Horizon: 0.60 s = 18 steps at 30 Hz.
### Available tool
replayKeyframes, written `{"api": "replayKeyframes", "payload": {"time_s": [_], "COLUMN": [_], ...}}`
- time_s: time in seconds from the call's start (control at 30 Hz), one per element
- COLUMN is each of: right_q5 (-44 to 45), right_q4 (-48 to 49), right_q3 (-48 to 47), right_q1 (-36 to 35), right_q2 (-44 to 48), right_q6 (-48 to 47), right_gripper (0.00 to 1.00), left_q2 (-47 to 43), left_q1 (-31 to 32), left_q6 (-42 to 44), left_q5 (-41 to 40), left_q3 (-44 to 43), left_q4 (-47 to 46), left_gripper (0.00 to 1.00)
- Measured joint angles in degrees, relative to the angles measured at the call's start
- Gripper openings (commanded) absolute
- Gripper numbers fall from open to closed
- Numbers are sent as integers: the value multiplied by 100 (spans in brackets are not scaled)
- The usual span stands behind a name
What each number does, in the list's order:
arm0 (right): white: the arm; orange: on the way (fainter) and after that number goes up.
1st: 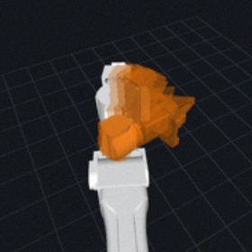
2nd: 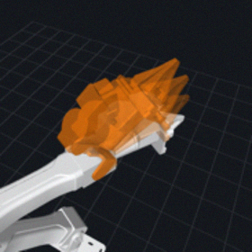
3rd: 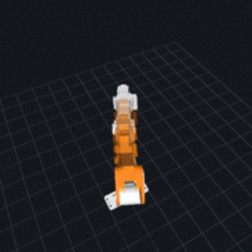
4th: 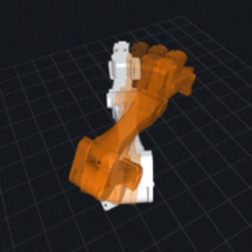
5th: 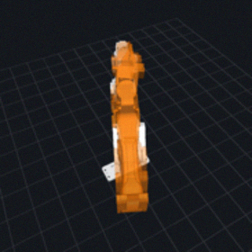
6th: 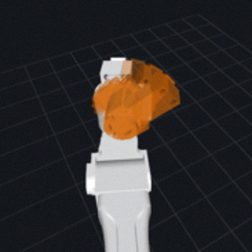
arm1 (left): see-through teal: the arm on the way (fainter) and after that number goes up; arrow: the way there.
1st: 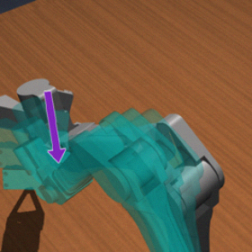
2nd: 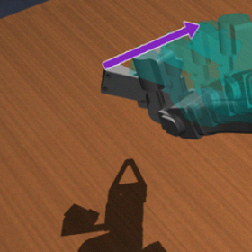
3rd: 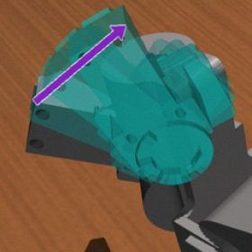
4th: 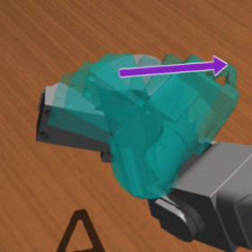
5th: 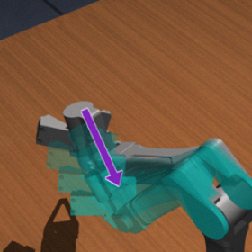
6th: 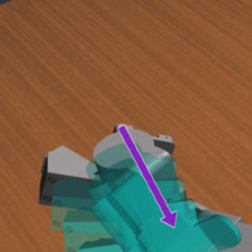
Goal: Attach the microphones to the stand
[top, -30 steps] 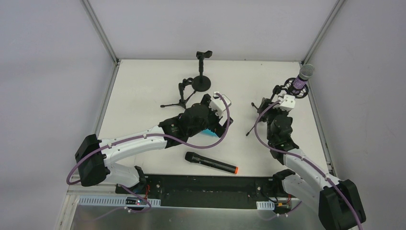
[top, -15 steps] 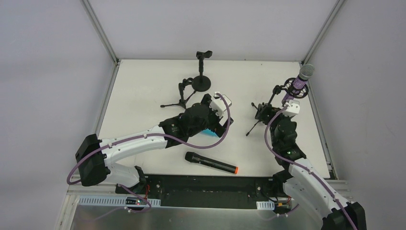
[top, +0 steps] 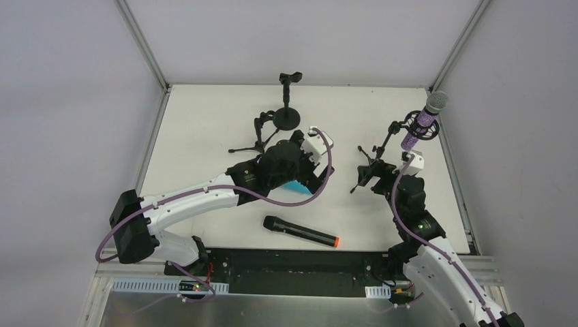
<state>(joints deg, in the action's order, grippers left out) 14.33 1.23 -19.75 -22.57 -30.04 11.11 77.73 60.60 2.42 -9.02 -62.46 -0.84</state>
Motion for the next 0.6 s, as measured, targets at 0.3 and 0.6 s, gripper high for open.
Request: {"api": "replayKeyframes", "payload": {"time_s": [0.3,0.6], "right_q5": [-496,-570], "right_q4": [-656,-748], "right_q3": [-446,-459], "right_q1": [-98,-741], "right_q2": [-479,-861], "right_q6": [562,898], "right_gripper": [99,99], "left_q2": [-157,-385], "left_q1": [-638,-1596], "left_q6": [-7,-146], "left_q5": [420,634], "left_q3": [-579,-662], "left_q4": [546,767], "left_gripper": [99,99]}}
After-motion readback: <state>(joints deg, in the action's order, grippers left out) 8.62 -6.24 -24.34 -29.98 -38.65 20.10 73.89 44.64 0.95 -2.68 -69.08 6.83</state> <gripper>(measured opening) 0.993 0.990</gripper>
